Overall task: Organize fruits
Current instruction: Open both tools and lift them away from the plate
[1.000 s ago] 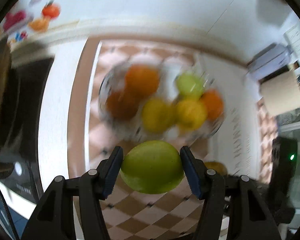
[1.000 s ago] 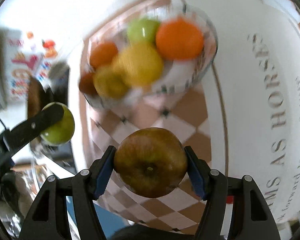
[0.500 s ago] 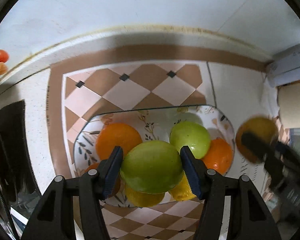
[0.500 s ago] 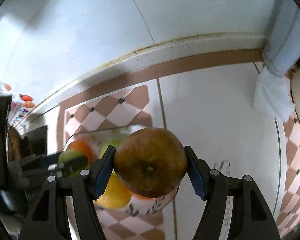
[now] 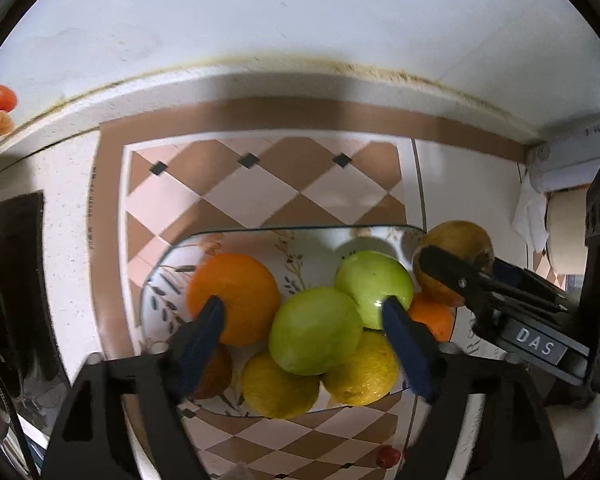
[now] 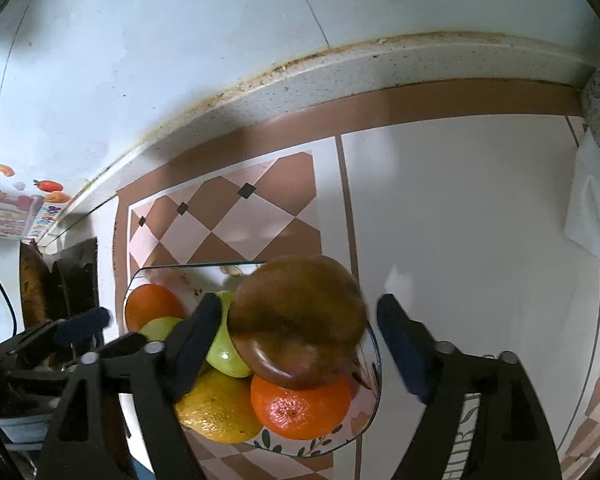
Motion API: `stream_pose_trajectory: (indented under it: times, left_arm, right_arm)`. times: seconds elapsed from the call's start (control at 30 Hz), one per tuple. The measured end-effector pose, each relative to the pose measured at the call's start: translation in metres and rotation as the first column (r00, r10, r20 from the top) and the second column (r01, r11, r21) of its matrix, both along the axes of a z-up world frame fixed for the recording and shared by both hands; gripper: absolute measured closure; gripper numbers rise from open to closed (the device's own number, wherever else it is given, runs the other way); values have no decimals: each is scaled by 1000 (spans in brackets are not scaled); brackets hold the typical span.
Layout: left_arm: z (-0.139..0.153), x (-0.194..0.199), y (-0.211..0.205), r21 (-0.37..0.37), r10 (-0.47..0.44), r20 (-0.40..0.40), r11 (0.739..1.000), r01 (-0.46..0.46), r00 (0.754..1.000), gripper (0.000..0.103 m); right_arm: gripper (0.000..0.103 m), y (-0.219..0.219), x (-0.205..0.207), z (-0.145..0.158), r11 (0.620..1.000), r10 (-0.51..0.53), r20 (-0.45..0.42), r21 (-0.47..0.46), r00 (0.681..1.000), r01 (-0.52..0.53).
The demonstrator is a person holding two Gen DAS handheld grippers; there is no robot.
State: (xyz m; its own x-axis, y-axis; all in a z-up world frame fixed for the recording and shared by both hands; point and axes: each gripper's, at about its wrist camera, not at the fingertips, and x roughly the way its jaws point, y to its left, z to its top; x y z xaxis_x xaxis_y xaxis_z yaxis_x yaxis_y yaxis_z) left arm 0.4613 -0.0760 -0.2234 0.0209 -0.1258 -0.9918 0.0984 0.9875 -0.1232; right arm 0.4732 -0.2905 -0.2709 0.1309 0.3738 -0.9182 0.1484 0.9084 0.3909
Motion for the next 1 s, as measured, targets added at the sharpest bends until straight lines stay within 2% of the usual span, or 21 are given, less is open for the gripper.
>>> stream_pose_trajectory:
  times: [0.07,0.17,0.33,0.5,0.6,0.8,1.0]
  left_arm:
    - [6,0,8,20,11,35,1000,-12,999,7]
    - [9,-1,23,54,42,56,998,-45,998,7]
    - [12,-12,44,73,87,83,993,-93,993,7]
    - [22,-32,56,111,121,145,984,-138,982,7]
    - [26,-45,55,137,114,166,981,-137,980,7]
    - [38,-70,54,153,100,213,979,-134,972,7]
    - [58,-102,54,134,99,269,981,-140,958,7]
  right_arm:
    - [19,0,0,2,1000,6,1,-11,1000,-6]
    - [10,0,-3,10,999,15,17,-48,1000,-14]
    - [8,9,-17,28,980,52,42,-192,998,-43]
    - [6,28,-44,48,942,98,65,-327,993,-72]
    - [6,34,-59,54,933,108,64,-352,992,-78]
    - [6,42,-91,66,937,95,73,-344,993,-64]
    - [6,48,-120,89,934,75,127,-356,989,-26]
